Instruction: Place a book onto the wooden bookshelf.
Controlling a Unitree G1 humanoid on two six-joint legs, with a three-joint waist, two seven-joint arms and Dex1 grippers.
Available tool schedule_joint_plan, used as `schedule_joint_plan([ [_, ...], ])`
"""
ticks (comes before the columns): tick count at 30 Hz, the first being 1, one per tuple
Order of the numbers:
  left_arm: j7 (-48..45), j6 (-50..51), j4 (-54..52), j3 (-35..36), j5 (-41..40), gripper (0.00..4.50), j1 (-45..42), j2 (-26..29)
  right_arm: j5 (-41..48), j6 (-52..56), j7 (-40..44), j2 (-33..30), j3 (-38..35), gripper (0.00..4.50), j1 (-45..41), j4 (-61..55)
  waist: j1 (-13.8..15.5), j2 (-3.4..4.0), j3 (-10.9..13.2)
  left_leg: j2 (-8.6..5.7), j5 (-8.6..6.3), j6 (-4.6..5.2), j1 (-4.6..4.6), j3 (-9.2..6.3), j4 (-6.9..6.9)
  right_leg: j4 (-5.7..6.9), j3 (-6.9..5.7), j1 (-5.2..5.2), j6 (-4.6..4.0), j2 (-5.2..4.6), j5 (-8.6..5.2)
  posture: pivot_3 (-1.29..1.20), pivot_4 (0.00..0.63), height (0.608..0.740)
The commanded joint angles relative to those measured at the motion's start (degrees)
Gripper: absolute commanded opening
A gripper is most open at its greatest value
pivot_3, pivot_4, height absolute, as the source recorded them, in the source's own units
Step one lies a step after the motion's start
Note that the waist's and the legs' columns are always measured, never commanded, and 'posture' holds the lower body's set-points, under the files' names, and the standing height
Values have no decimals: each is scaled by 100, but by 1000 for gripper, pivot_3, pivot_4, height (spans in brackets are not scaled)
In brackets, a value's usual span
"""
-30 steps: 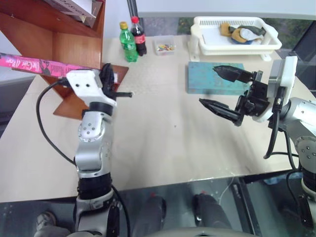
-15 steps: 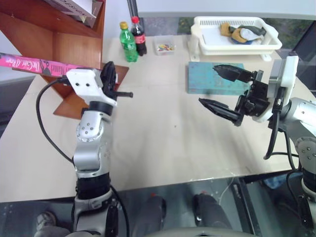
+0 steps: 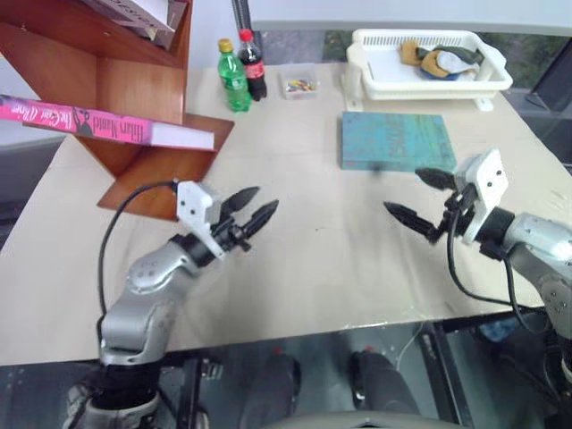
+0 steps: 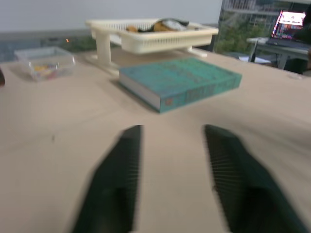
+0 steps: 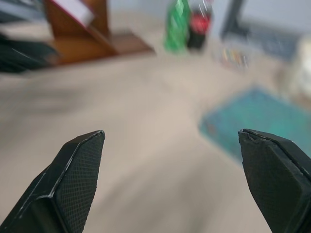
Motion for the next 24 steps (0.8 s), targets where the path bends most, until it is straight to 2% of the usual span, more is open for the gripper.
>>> schedule_joint_plan([
  [1, -236, 128, -309, 451, -238, 4179, 374, 349, 153, 154, 4, -207, -701, 4500, 530, -536, 2, 0, 0, -1, 0, 0, 1, 1, 0, -1, 2, 1, 1, -1, 0, 0, 150, 740],
  [2, -336, 148, -323, 609, -275, 4439, 564, 481, 189, 209, 78, -295, -890, 4500, 799, -637, 0, 0, 0, -2, -1, 2, -1, 2, 0, -4, 1, 2, 1, -1, 0, 0, 150, 740],
  [9, -666, 313, -421, 1354, -567, 4439, 1308, 960, -3, 102, 191, -531, -1520, 4500, 1661, -892, -13, 0, 0, 5, -4, 8, 7, 8, -1, -8, 3, 7, 2, 4, -1, 0, 150, 740],
  [24, -887, 399, -404, 1548, -718, 4439, 1510, 1164, 11, 92, 377, -541, -1852, 4500, 2220, -1175, -7, 0, -1, 6, -4, 7, 14, 13, 1, -9, 7, 15, 3, 6, -2, 0, 150, 740],
])
